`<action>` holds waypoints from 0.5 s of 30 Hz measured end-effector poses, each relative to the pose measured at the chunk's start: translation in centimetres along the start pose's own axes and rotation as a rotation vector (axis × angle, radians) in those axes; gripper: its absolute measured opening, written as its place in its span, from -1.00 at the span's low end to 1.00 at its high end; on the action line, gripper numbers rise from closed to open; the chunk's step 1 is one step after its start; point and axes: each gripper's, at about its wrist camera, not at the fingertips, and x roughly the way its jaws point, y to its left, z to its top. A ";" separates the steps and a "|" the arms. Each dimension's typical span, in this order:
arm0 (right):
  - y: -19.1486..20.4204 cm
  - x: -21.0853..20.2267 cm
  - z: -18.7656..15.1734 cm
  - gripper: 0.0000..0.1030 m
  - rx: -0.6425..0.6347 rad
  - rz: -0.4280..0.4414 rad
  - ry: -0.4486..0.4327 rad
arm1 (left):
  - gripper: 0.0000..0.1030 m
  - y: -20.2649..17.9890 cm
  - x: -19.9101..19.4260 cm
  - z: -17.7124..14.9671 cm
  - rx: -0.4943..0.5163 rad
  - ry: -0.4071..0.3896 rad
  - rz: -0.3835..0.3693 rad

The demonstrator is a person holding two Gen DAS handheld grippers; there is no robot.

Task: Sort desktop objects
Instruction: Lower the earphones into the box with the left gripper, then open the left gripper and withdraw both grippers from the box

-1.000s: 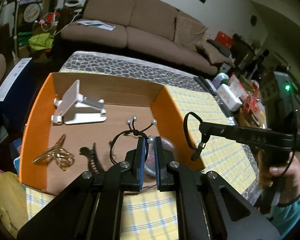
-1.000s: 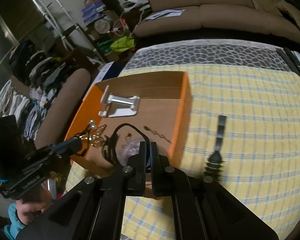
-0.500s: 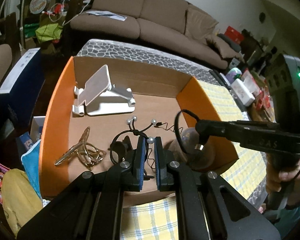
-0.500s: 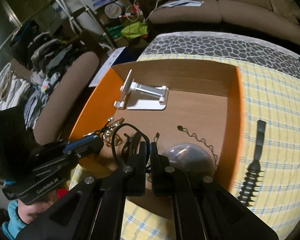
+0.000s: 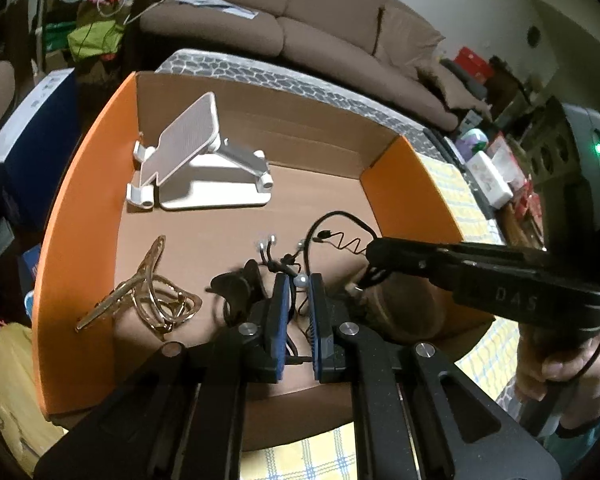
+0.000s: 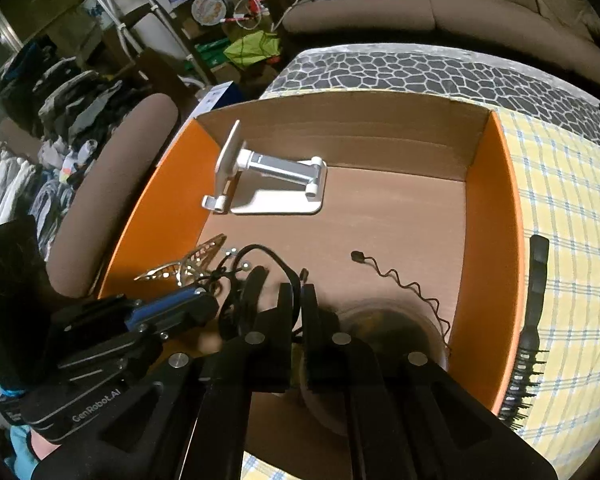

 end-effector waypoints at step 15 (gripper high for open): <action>-0.8 -2.2 0.0 -0.52 0.013 -0.020 -0.033 | -0.46 0.3 -1.8 0.3 -0.045 -0.060 -0.033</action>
